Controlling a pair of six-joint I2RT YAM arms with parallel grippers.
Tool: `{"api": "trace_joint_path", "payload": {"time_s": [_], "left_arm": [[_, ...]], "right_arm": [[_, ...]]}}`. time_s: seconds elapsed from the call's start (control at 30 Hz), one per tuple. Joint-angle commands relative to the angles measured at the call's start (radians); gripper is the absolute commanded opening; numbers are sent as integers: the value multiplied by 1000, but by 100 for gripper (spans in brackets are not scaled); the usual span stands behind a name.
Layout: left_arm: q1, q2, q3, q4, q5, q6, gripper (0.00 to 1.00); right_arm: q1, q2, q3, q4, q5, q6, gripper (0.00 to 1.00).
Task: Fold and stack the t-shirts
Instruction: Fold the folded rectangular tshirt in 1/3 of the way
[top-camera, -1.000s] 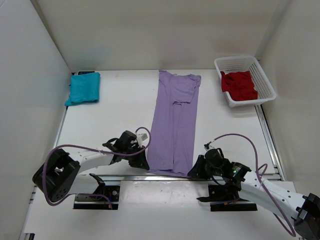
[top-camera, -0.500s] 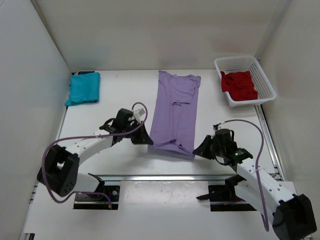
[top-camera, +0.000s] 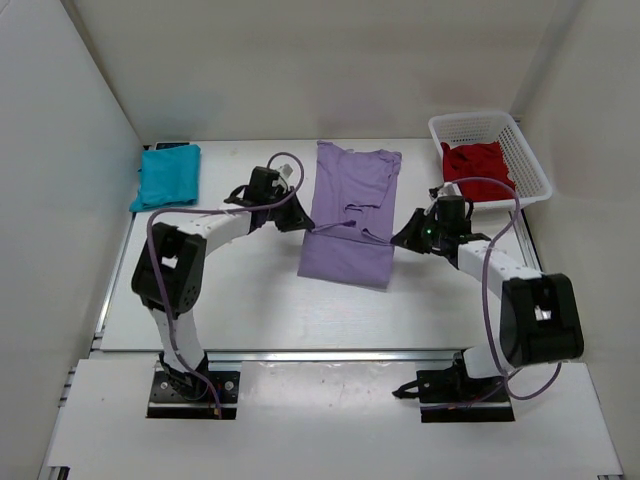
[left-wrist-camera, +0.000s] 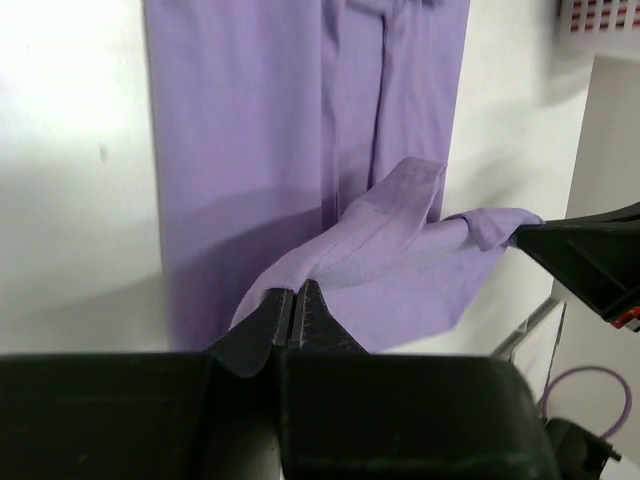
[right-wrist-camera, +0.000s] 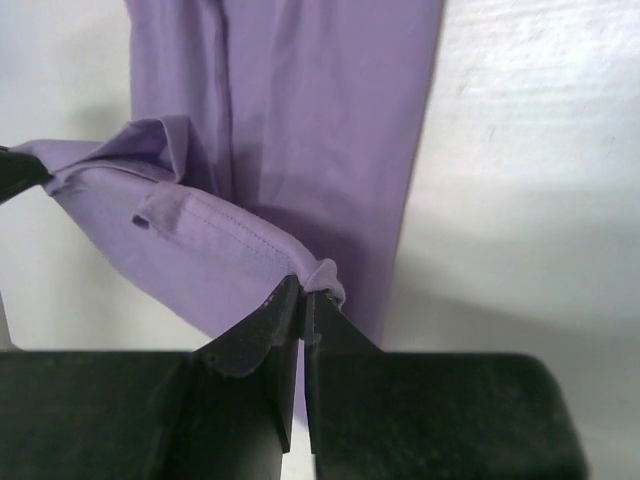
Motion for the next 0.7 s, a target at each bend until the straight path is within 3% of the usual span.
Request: {"api": "trace_joint_path", "payload": {"time_s": [0.0,0.23,0.43,0.53,0.6,0.67], "left_arm": [[16,59,96,28,-15,0,3],[25,200,201,105,-48,-38,3],[42,288,278,115,-61,-44,7],[48,297,273,137,-58,-61,23],[57,291,258,157,-21,-81,40],[77,253,213,235,2,-104,44]], "right_arm": [[-40,82,66,136,-36,-27,0],[-54,286,249,126,-27,-70,0],[-80,379,301,147,-50,-73,1],[-82,422,333,133,-34,-82,5],[-83,455,367,101,-50,-86,10],[-88,440,378,94,-51,-84,17]]}}
